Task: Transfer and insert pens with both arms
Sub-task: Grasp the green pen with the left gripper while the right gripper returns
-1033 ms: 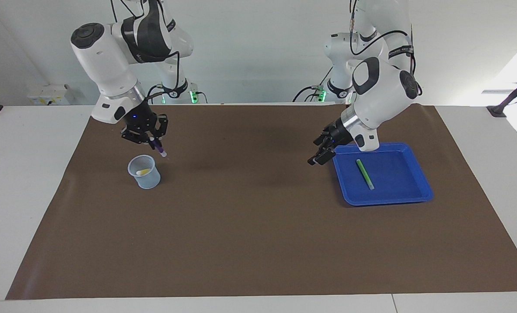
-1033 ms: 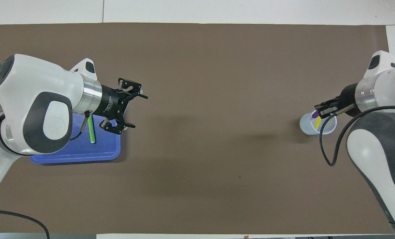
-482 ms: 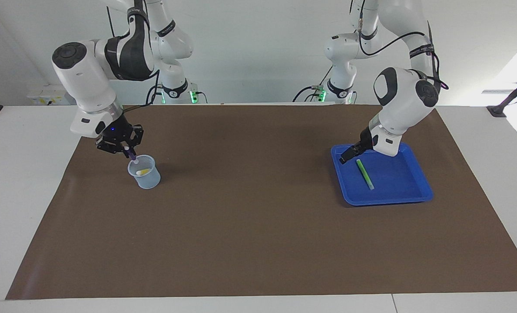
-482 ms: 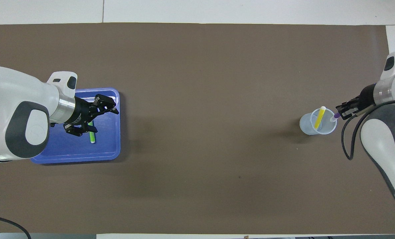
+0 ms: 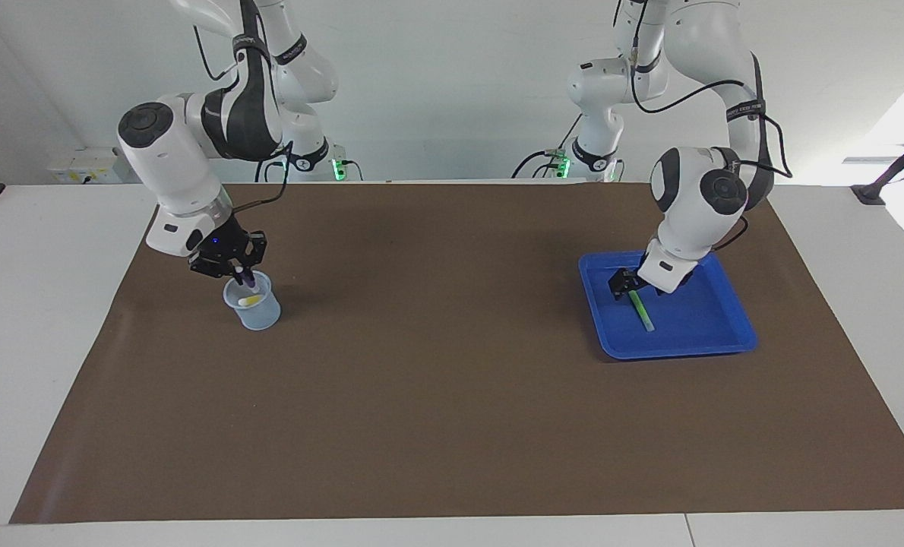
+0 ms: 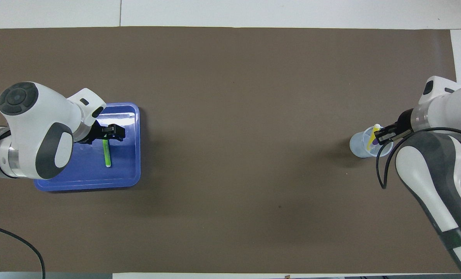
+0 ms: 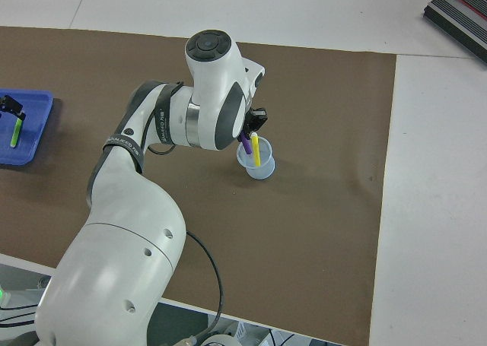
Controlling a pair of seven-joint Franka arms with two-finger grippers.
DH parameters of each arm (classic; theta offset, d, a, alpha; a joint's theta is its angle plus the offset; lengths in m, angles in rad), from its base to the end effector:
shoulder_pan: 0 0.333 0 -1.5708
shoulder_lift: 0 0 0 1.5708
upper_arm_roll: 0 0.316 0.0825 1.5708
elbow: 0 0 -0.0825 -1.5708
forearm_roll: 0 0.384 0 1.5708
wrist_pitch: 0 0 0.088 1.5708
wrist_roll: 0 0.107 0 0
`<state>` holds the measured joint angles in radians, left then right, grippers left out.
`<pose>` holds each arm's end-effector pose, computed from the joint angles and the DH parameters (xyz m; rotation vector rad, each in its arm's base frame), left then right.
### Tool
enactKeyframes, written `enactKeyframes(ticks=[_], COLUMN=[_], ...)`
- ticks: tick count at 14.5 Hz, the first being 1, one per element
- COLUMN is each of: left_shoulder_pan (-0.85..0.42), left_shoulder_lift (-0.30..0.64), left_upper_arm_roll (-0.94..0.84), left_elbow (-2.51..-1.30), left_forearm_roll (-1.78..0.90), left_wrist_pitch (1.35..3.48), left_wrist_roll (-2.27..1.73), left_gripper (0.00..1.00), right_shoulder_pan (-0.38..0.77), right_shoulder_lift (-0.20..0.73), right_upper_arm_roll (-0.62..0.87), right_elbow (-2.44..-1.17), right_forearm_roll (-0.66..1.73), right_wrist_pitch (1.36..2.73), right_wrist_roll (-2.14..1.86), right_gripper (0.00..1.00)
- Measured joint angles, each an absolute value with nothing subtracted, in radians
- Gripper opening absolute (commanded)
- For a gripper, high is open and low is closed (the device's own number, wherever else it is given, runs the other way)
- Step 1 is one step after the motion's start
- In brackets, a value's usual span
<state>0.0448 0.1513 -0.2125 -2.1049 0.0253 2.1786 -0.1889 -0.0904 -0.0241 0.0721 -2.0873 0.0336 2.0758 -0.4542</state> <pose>0.5507 -0.0906 0.3421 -3.1377 -0.0112 0.1175 0.5415 -0.0080 0.4362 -3.0490 -0.6496 -0.0292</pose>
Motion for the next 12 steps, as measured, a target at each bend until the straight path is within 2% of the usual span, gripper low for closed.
enactKeyframes(ticks=[1, 2, 7, 12], left_shoulder_pan=[0.045, 0.044, 0.044, 0.066], left_shoulder_lift=[0.157, 0.159, 0.16, 0.171], left_upper_arm_roll=[-0.213, -0.214, -0.215, -0.213], left_elbow=[-2.121, -2.137, -2.194, -2.201], left_forearm_roll=[0.04, 0.058, 0.089, 0.133], left_wrist_pitch=[2.203, 2.223, 2.344, 2.379], left_wrist_roll=[-0.181, -0.174, -0.142, -0.116], left_gripper=[1.0, 1.0, 1.0, 0.95], right_shoulder_pan=[-0.09, -0.09, -0.063, -0.021], right_shoulder_lift=[-0.024, -0.024, -0.024, 0.001], right_upper_arm_roll=[0.072, 0.072, 0.077, 0.081], right_elbow=[-2.09, -2.091, -2.079, -1.92], right_forearm_roll=[0.034, 0.034, 0.034, 0.159], right_wrist_pitch=[2.082, 2.085, 2.075, 1.897], right_wrist_roll=[-0.454, -0.454, -0.454, -0.41], right_gripper=[0.87, 1.0, 1.0, 1.0])
